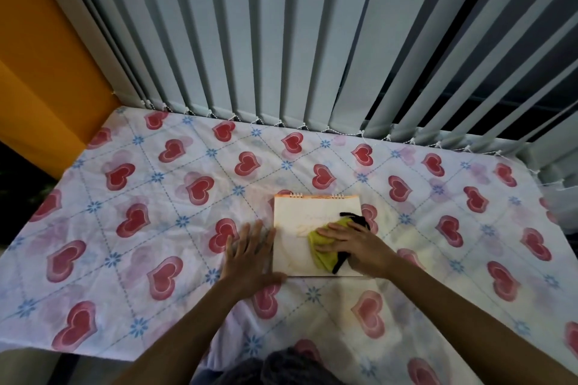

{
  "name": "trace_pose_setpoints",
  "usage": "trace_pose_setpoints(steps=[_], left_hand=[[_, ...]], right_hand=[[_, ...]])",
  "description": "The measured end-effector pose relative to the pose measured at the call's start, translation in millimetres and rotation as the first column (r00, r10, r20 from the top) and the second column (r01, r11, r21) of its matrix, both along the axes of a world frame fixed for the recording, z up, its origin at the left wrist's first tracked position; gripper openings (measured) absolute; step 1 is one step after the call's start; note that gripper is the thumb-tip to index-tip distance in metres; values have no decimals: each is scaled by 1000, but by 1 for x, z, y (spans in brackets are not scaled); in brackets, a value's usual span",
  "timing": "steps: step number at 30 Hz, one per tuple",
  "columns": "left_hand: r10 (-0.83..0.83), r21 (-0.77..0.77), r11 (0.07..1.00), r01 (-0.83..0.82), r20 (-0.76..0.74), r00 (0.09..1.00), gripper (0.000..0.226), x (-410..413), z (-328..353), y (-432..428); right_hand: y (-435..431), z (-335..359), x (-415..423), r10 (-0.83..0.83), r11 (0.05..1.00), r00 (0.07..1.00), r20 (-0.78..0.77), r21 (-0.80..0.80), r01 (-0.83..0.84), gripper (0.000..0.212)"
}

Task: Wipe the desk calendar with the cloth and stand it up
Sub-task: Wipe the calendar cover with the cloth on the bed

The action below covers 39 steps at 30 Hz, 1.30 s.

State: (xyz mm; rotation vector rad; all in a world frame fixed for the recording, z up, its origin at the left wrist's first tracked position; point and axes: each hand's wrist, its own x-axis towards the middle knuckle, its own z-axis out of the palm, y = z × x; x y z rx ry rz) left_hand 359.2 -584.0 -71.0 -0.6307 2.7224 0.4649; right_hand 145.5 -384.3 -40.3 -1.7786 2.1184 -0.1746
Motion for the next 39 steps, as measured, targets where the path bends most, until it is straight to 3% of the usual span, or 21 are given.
trace_pose_setpoints(steps=[3,7,12,18,28,39], left_hand=[[-2,2,1000,2,-17,1000,108,0,-4,-1],[-11,3,1000,11,-4,1000,108,0,-5,-1],[-14,25,1000,14,-17,1000,107,1,0,-1],[-16,24,1000,17,-20,1000,106,2,2,0],[-7,21,1000,7,-4,1000,119,1,-4,-2],[-115,38,993,114,29,993,90,1,10,-12]], right_hand=[[-20,4,20,-77,997,997,-13,-21,76,69],[-28,-4,48,70,997,997,-34,-16,-71,56],[22,0,27,54,998,998,31,-26,-53,70],[67,10,-5,25,1000,998,-53,-7,-25,75],[-8,-2,49,139,988,990,-19,-64,-140,63],[30,8,13,65,995,996,-60,-66,-69,67]])
